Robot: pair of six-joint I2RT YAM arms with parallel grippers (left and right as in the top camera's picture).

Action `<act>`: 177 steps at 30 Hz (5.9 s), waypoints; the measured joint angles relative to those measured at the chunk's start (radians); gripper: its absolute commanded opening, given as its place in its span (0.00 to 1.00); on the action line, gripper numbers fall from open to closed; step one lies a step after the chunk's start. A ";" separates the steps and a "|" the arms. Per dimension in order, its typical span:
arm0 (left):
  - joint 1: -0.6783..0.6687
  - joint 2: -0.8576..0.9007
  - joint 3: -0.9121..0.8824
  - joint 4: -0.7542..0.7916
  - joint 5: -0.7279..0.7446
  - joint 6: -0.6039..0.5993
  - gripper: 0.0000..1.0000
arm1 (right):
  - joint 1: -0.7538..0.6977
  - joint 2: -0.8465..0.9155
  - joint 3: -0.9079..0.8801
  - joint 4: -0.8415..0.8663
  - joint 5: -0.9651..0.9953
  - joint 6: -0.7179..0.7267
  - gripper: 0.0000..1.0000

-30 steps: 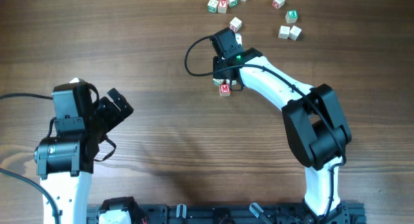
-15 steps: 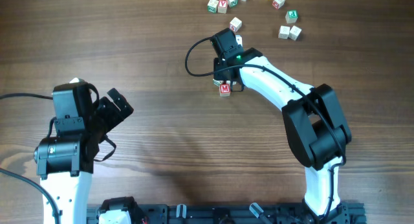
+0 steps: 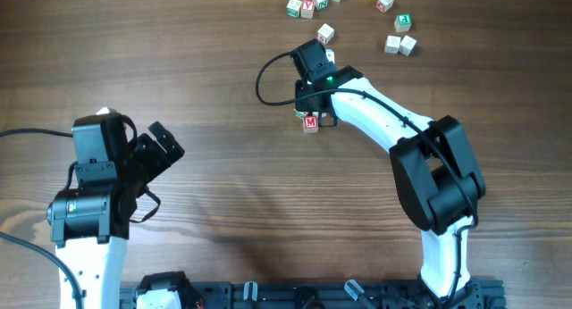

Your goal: Form a circle

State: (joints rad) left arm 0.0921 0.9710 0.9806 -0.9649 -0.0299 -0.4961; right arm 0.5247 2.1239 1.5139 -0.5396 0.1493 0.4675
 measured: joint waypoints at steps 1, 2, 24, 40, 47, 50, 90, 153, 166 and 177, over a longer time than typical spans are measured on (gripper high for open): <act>0.000 0.000 0.000 0.000 0.000 0.000 1.00 | 0.000 0.000 0.000 0.000 0.000 0.000 0.05; 0.000 0.000 0.000 0.000 0.000 0.000 1.00 | 0.000 0.000 0.000 0.000 0.000 0.000 0.05; 0.000 0.000 0.000 0.000 0.000 0.000 1.00 | 0.000 0.000 0.000 -0.013 -0.004 0.000 0.05; 0.000 0.000 0.000 0.000 0.000 0.000 1.00 | 0.000 0.000 0.002 0.017 0.035 0.000 0.05; 0.000 0.000 0.000 0.000 0.000 0.000 1.00 | 0.000 -0.037 0.007 0.000 0.073 0.021 0.05; 0.000 0.000 0.000 0.000 0.000 0.000 1.00 | -0.005 -0.135 0.007 -0.052 0.100 0.048 0.05; 0.000 0.000 0.000 0.000 0.000 0.000 1.00 | -0.175 -1.261 -0.095 -0.315 0.355 -0.116 1.00; -0.095 -0.416 -0.354 0.297 -0.077 0.030 1.00 | -0.673 -2.108 -1.508 0.546 -0.145 -0.139 1.00; -0.150 -0.913 -0.959 0.894 -0.021 0.180 1.00 | -0.673 -2.108 -1.508 0.546 -0.145 -0.140 1.00; -0.151 -0.956 -0.969 0.891 0.006 0.280 1.00 | -0.673 -2.108 -1.508 0.546 -0.145 -0.140 1.00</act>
State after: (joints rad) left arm -0.0589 0.0147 0.0116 -0.0742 -0.0235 -0.2165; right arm -0.1478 0.0154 0.0063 0.0067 0.0048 0.3279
